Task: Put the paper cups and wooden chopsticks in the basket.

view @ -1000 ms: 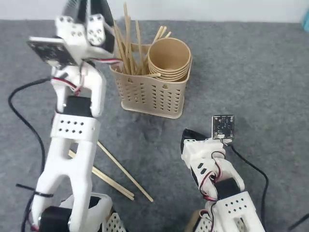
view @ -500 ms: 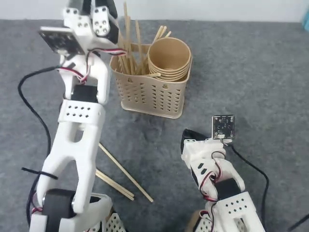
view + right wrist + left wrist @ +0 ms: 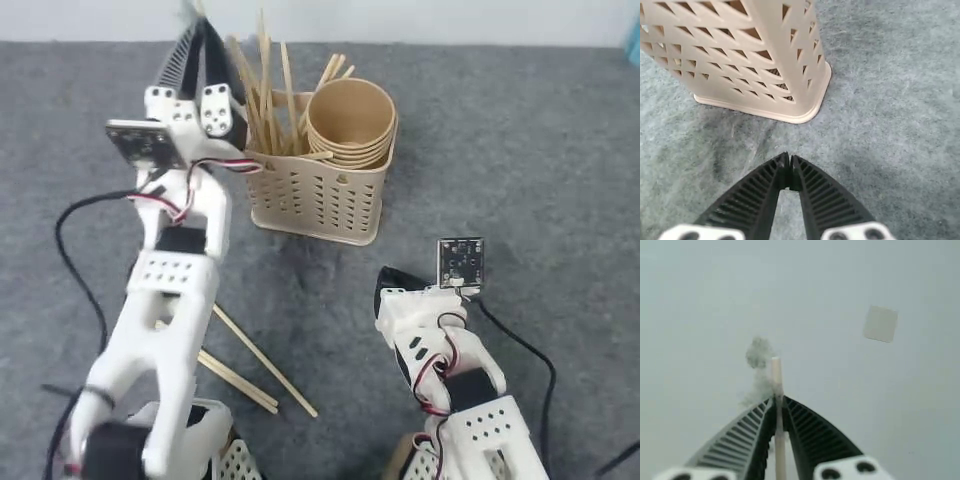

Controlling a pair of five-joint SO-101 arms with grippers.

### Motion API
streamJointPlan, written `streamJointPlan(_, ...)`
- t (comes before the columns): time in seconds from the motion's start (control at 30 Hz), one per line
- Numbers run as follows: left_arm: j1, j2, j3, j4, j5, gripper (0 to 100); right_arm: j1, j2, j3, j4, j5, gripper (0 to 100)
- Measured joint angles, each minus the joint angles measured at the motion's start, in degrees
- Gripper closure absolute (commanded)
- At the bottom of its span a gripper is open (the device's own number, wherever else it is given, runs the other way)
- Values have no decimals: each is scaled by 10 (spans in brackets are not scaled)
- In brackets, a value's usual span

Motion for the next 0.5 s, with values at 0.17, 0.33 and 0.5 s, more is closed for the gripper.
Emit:
streamJointPlan(0.17, -1, -134, 0, 172, 0, 791, 0, 0, 0, 0, 4, 991)
streamJointPlan(0.33, -2, -203, -34, 389, 0, 663, 0, 0, 0, 0, 4, 991)
streamJointPlan(0.5, -1, -198, -48, 451, 0, 663, 0, 0, 0, 0, 4, 991)
